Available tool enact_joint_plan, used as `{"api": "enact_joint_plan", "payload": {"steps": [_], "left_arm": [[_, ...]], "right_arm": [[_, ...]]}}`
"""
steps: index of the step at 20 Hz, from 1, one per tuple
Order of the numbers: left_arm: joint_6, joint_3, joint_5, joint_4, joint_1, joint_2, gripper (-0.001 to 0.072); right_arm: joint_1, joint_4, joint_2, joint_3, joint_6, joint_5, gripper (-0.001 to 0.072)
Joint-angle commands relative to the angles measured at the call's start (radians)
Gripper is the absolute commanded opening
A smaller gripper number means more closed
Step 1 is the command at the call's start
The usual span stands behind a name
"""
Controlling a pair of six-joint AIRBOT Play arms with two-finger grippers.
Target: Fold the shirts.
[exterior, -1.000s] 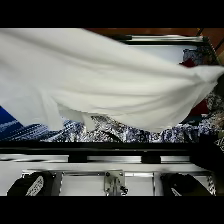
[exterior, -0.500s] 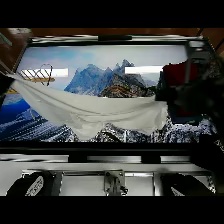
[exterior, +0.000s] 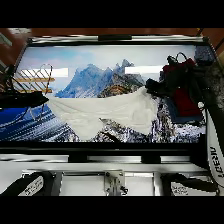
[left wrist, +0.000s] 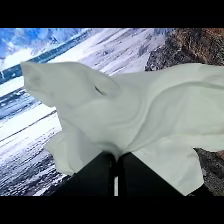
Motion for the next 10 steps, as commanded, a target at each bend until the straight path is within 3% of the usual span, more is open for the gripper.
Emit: {"api": "enact_joint_plan", "payload": {"steps": [1,3,5,10], "left_arm": [[-0.009,-0.017,0.016,-0.048,-0.001,-0.05,0.0039],[-0.005,-0.016,0.011,-0.048,-0.001,-0.044,0.004],[-0.005,-0.017,-0.008,-0.048,-0.001,-0.044,0.0039],[0.01,-0.017,-0.062,-0.048,-0.001,-0.044,0.004]], "right_arm": [[-0.07,0.06,-0.014,0.0,-0.144,-0.106,0.0522],[-0.102,-0.058,0.0,-0.003,-0.15,-0.281,0.0522],[-0.122,-0.082,0.005,-0.07,-0.162,-0.375,0.0521],[-0.114,0.112,0.035,-0.388,-0.188,-0.121,0.0521]]}}
